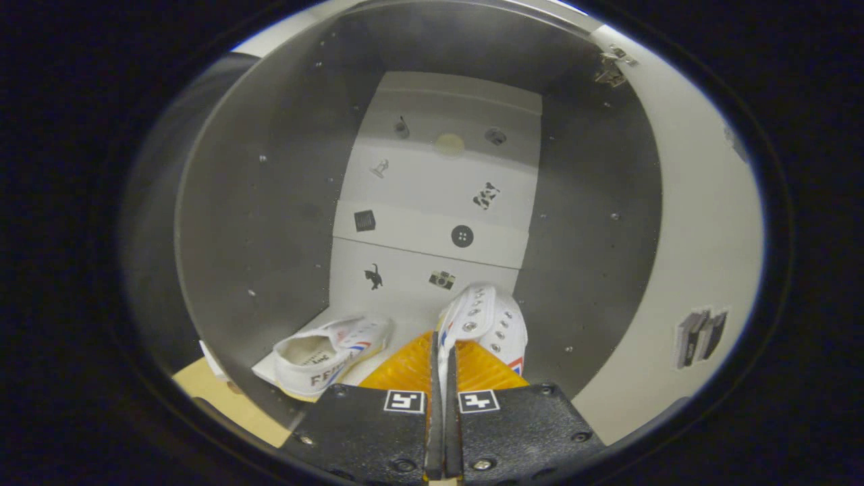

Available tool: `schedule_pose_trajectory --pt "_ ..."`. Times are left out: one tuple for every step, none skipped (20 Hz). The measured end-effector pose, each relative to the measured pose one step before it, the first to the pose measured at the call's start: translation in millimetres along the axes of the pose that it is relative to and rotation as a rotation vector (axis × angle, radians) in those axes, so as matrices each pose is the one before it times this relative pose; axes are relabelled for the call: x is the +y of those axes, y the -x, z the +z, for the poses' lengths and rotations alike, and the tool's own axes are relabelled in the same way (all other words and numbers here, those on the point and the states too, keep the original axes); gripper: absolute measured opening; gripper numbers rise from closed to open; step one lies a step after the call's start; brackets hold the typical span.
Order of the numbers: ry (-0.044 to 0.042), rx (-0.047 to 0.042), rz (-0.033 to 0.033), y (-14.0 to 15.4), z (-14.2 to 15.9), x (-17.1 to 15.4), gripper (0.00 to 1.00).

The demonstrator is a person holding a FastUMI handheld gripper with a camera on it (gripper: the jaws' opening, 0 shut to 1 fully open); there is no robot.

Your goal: Open the shoe cabinet door, grab the shoes and put them into the shoe cabinet, then close the shoe cabinet door.

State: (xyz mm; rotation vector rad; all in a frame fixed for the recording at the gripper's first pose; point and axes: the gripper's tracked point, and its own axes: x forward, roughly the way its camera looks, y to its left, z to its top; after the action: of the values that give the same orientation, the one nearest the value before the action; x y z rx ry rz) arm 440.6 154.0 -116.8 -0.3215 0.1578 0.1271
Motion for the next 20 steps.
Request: schedule_pose_trajectory --pt "0.01515 0.01367 0.00112 -10.90 -4.93 -0.90 0.05" --pt "0.01354 0.00892 0.00174 -10.02 -4.39 -0.92 0.05" --pt "0.01029 0.00913 0.00320 -9.64 -3.85 -0.78 0.05" --pt "0.01388 0.00197 -0.00274 -5.99 -3.15 -1.16 0.05" --pt "0.01414 0.00523 -0.00561 -9.20 -3.97 -0.18 0.05" --pt "0.02149 0.00331 -0.00166 -6.69 -3.43 0.10 0.05" --pt "0.01857 0.00576 0.00057 -6.88 -3.54 1.14 0.06" --pt "0.01480 0.00707 0.00745 -4.49 -3.39 2.61 0.06" --pt "0.01140 0.00519 0.01465 -5.10 -3.49 3.35 0.06" --pt "-0.00350 -0.00075 0.02530 -3.15 -2.41 4.65 0.06" --pt "-0.00867 -0.00299 0.02760 -1.81 -1.50 5.35 0.07" --pt "-0.00630 -0.00138 0.01866 -2.21 -1.35 3.04 0.07" --pt "0.00094 -0.00174 0.00819 -0.58 -0.65 0.74 0.07" --pt "0.00482 -0.00276 -0.00526 -0.69 2.03 -1.00 0.08" --pt "-0.00093 0.00046 -0.01239 -0.08 -1.58 -1.67 0.09" --pt "-0.00195 -0.00834 -0.00694 0.66 0.94 -1.25 0.10" --pt "-0.01970 -0.01051 0.00314 2.67 0.26 0.19 0.16" --pt "-0.01240 -0.00455 0.00379 3.23 -0.67 2.17 0.17" --pt "0.00089 -0.00165 -0.01655 3.12 -2.03 -3.69 0.28" --pt "0.00789 -0.02711 -0.00263 4.85 6.04 -0.81 0.37"
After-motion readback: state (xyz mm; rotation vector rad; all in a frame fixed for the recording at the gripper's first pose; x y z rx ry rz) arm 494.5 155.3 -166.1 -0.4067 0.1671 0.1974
